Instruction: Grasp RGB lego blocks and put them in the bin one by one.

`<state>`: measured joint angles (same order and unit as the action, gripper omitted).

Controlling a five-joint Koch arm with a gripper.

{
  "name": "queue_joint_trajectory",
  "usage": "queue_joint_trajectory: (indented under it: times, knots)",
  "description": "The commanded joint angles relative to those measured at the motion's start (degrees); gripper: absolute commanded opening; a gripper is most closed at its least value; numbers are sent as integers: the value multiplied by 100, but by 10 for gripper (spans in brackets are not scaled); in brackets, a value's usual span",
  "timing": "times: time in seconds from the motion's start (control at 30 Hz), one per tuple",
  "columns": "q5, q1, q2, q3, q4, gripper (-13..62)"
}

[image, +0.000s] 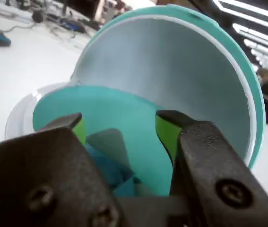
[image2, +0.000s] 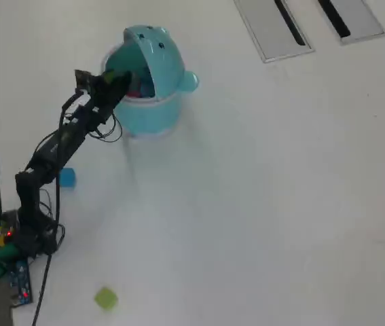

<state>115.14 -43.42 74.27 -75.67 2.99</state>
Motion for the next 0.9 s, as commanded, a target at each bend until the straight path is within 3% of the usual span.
queue_joint_trajectory:
  times: [0.0, 0.4, 0.87]
  knots:
    - [360, -141, 149, 439, 422, 287]
    - [308, -202, 527, 62, 563, 285]
    - [-255, 677, 2197, -721, 642, 301]
